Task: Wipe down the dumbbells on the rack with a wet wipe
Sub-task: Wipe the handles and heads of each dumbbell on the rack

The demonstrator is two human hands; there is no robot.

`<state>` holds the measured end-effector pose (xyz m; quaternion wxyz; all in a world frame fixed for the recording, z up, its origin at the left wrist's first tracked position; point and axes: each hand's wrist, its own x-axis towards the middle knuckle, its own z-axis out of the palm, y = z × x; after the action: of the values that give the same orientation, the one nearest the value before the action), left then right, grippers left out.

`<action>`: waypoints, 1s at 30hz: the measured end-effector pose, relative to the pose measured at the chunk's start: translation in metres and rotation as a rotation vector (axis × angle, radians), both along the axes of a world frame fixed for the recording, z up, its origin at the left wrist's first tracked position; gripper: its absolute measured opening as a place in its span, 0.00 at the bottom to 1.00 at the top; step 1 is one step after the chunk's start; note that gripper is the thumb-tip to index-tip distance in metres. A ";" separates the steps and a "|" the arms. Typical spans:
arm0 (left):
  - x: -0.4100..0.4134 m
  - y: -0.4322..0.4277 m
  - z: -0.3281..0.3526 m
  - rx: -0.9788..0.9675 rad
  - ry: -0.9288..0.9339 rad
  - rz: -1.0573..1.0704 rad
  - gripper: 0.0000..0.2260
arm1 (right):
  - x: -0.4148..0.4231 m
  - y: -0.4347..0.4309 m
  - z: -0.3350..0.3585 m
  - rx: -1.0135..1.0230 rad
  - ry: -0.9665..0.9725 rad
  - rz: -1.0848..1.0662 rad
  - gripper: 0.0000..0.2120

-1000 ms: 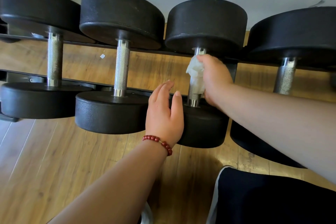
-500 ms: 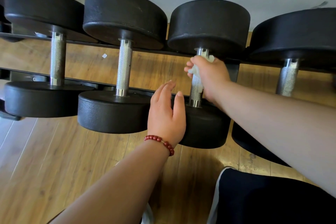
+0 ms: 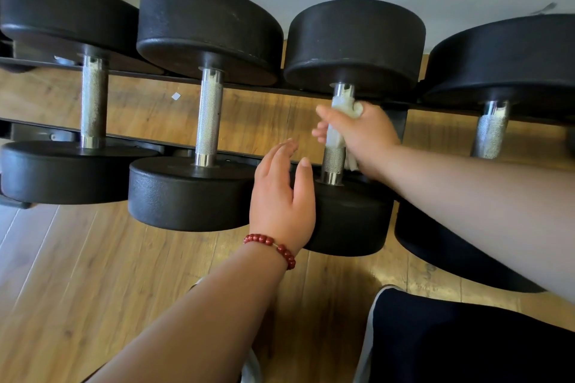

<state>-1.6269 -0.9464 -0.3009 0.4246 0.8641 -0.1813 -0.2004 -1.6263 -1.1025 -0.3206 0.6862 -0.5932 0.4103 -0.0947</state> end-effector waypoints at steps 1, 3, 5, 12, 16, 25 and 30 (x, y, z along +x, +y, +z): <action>0.000 0.000 0.000 0.000 0.002 0.002 0.18 | 0.006 -0.004 0.002 0.033 -0.019 -0.080 0.13; 0.000 0.000 0.000 0.004 0.000 0.005 0.19 | 0.016 -0.004 0.005 0.075 -0.040 -0.171 0.12; 0.000 0.000 -0.001 0.000 -0.002 0.004 0.19 | 0.009 0.005 0.000 0.068 -0.020 -0.094 0.11; -0.001 -0.001 -0.001 -0.002 0.002 0.008 0.19 | -0.003 0.000 -0.001 0.149 0.035 0.084 0.16; -0.001 -0.001 -0.002 0.002 -0.001 0.008 0.19 | -0.009 0.010 -0.006 0.251 0.088 0.084 0.16; -0.002 -0.001 -0.002 -0.007 0.004 0.010 0.19 | -0.013 0.002 -0.001 0.429 0.048 0.174 0.11; -0.001 -0.001 -0.002 -0.009 0.008 0.007 0.18 | -0.021 -0.001 0.002 0.380 0.184 0.294 0.08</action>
<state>-1.6279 -0.9470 -0.3030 0.4298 0.8621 -0.1774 -0.2013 -1.6468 -1.1034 -0.3183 0.7516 -0.5129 0.3906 0.1393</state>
